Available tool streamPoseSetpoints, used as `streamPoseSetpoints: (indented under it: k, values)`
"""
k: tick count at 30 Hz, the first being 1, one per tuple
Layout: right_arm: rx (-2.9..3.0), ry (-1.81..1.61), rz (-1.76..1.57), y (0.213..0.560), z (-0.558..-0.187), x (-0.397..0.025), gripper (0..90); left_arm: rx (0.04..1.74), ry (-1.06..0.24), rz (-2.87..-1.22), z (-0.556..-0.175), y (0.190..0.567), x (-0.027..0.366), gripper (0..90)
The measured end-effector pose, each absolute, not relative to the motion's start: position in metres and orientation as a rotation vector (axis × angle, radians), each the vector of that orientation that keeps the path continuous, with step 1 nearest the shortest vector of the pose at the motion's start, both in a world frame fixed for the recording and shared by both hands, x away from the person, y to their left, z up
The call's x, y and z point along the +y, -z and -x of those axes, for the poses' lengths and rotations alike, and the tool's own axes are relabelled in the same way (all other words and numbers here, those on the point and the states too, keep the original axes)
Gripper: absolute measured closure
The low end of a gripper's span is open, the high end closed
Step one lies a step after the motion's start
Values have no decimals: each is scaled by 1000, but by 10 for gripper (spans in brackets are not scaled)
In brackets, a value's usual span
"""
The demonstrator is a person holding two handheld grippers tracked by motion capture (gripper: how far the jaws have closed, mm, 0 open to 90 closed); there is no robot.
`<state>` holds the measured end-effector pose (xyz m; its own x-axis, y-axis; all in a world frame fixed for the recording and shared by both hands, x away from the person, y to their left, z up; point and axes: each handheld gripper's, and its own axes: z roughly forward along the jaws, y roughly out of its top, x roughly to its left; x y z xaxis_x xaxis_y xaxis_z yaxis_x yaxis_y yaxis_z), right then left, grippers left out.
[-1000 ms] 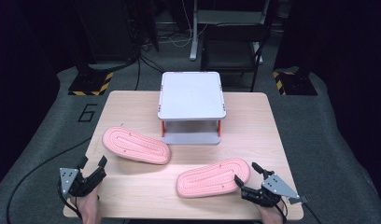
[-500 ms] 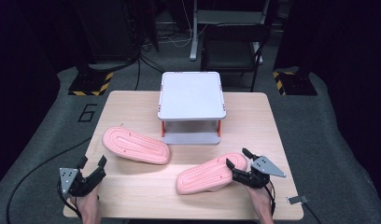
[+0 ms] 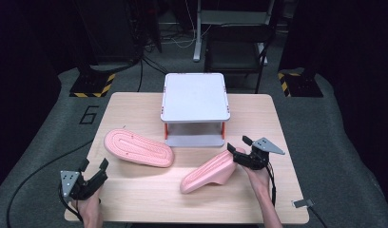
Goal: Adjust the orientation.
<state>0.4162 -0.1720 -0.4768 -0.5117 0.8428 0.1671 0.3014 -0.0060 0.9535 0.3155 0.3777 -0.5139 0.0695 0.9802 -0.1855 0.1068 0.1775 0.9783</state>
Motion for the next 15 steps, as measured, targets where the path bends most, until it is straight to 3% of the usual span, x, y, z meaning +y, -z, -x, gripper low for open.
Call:
streamPoseSetpoints:
  k: [6, 15]
  values:
    - [1787, -1542, -1181, 477, -426, -164, 228, 1305, -965, -1172, -315, 514, 380, 224]
    - [1760, -1560, -1087, 475, -395, -163, 224, 1296, -966, -1166, -316, 514, 379, 224]
